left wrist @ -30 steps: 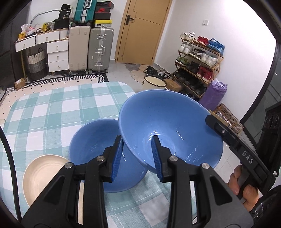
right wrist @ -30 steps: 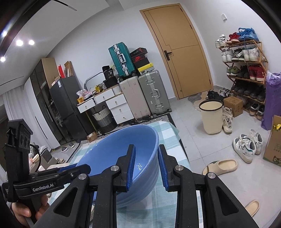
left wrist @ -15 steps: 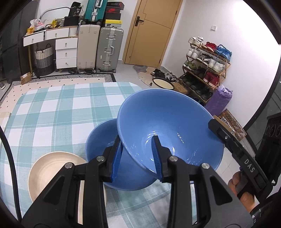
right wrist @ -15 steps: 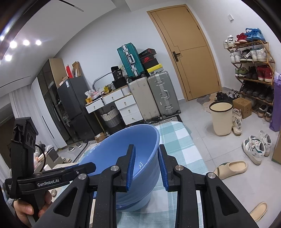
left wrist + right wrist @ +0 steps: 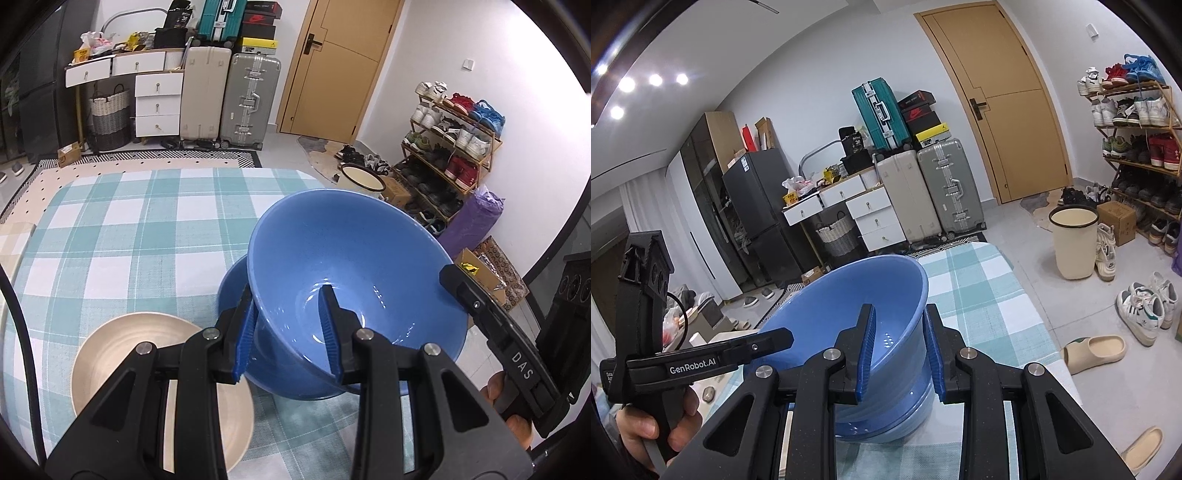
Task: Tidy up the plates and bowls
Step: 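Lower the held bowl into the other light-blue bowl with both grippers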
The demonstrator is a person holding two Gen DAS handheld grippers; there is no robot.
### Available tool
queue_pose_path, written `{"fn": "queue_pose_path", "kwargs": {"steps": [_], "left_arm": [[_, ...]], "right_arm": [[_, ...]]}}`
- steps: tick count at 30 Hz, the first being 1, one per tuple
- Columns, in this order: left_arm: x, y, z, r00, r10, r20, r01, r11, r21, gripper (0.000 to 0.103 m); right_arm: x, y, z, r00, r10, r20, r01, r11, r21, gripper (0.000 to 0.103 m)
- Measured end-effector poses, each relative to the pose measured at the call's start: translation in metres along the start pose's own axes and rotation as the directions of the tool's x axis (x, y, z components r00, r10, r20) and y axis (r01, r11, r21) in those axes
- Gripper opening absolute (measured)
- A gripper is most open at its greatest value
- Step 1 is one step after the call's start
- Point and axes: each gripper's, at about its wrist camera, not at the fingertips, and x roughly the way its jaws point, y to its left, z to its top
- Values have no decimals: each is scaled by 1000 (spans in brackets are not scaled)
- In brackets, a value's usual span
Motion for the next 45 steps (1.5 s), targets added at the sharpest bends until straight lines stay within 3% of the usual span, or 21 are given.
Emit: {"fn": "queue_pose_path", "kwargs": {"steps": [13,45], "left_arm": [[24,22,-7,999,35,-12,-35,999,-16,29],[68,34,-26,993,103,-59,-102,995,19,29]], "right_arm": [[25,3,-14,999,0,-36,-1,1000,-20,27],[61,-4,-34,988,-51,-143,43,997,-61,29]]}}
